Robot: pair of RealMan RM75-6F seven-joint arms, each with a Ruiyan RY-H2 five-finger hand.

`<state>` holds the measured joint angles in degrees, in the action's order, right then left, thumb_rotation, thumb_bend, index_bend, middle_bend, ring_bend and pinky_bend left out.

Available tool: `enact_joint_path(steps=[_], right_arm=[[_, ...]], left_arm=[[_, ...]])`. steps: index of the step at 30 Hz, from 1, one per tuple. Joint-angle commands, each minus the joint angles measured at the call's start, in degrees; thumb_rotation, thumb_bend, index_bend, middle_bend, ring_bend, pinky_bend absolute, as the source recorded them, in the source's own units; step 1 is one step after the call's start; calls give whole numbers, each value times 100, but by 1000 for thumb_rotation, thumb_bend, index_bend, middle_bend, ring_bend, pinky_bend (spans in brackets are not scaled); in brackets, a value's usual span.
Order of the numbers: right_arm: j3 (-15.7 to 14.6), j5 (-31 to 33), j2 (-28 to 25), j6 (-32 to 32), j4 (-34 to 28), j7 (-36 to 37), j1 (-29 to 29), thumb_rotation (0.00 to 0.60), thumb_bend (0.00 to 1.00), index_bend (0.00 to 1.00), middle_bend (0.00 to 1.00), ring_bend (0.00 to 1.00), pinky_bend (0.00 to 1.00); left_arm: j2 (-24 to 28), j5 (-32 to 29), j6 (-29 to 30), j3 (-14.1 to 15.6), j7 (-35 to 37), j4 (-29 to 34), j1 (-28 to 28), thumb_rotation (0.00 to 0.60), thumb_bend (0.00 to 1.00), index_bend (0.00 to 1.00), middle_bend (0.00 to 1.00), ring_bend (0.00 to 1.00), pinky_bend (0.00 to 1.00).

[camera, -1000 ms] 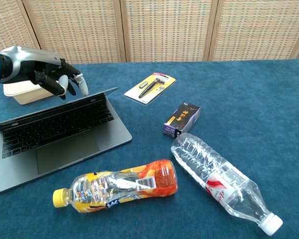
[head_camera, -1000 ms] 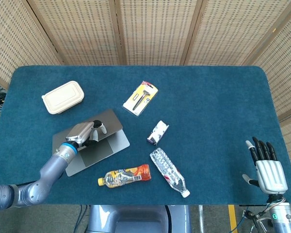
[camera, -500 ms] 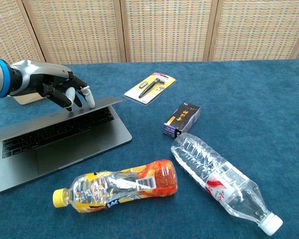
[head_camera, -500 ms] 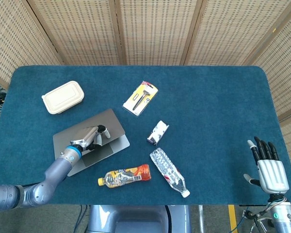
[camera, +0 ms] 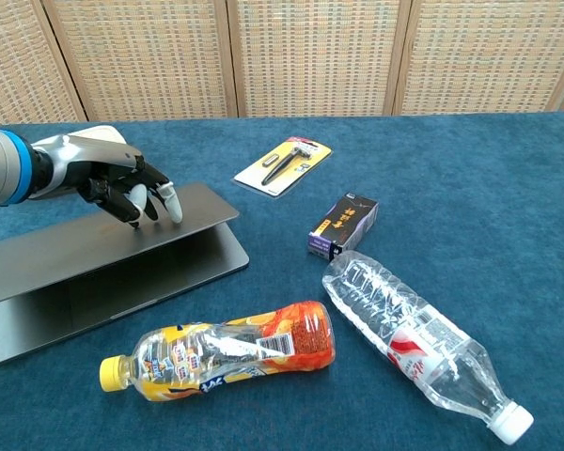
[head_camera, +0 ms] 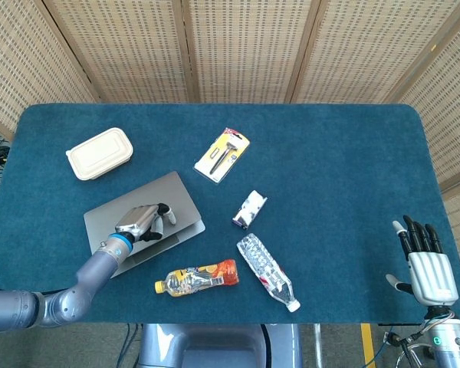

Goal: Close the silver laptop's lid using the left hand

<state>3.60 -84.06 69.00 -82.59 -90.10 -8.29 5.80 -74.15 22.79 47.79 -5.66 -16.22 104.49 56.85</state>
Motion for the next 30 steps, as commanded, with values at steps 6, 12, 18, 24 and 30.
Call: enact_joint_path(steps=[6, 12, 18, 24, 30], right_arm=[[4, -4, -6, -16, -2, 11, -5, 600, 38, 0, 0, 0, 0], [5, -2, -8, -14, -2, 18, -6, 600, 39, 0, 0, 0, 0], [6, -4, -12, -23, -6, 27, -11, 600, 39, 0, 0, 0, 0], [0, -19, -12, -28, -11, 24, -12, 600, 39, 0, 0, 0, 0], [-5, -26, -6, -21, -11, 7, -8, 600, 39, 0, 0, 0, 0]], left_arm=[[-185, -118, -11, 84, -87, -106, 64, 600, 905, 380, 236, 226, 238], [-313, -181, 24, 160, -215, -143, 129, 600, 904, 381, 236, 226, 238], [-362, -266, 50, 197, -285, -157, 167, 600, 903, 381, 236, 226, 238], [-365, -324, 28, 245, -345, -168, 191, 600, 898, 381, 236, 226, 238], [-357, -300, 35, 202, -292, -155, 179, 600, 873, 380, 235, 225, 238]])
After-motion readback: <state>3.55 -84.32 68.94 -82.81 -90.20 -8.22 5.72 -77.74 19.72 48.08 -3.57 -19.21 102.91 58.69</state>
